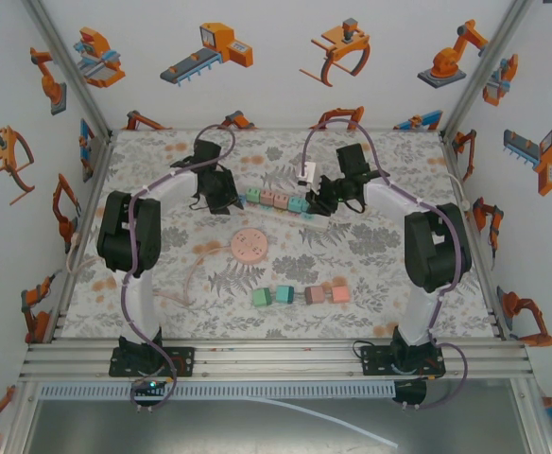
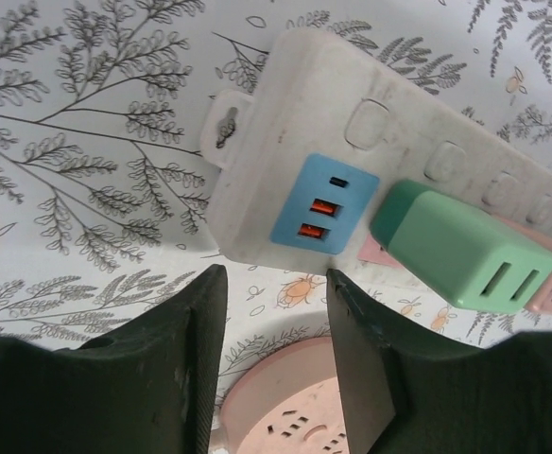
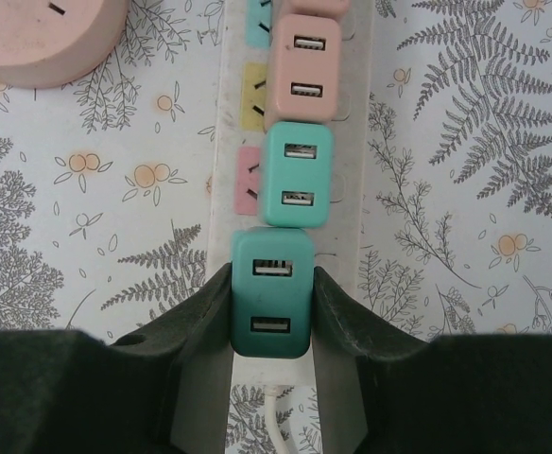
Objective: Pull the plug off the socket
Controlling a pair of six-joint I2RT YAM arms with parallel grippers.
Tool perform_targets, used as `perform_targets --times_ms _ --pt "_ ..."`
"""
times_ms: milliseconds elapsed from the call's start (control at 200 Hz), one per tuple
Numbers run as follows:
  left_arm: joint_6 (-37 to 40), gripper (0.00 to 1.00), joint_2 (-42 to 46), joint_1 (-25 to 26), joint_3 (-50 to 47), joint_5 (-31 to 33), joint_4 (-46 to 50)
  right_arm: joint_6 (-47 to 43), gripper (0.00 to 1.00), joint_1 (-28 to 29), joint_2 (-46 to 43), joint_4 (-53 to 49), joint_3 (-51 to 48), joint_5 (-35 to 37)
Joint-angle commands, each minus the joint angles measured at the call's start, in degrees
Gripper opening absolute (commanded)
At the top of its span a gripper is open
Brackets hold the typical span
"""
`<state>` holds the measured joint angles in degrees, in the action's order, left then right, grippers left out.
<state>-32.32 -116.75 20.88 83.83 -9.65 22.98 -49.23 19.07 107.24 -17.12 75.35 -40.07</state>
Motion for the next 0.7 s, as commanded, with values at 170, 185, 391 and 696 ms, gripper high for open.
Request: perform_targets --times_ms 170,185,391,696 --pt "1.86 0.48 0.42 -0.25 -1.92 0.74 -1.43 2.21 0.15 1.06 -5.02 3.97 0.46 -2.78" --pt "1.91 0.48 0.51 -0.23 -1.94 0.76 -1.44 2.21 0.15 1.06 -5.30 4.01 0.42 -2.78" --pt "4.05 0.52 5.12 -0.55 -2.69 1.10 -3.29 13.36 0.15 1.06 -12.12 12.81 -3.66 -1.76" --pt "12.74 0.62 18.83 -0.57 -6.98 -9.86 -10.58 57.15 0.13 0.97 -27.43 30.18 -14.76 14.18"
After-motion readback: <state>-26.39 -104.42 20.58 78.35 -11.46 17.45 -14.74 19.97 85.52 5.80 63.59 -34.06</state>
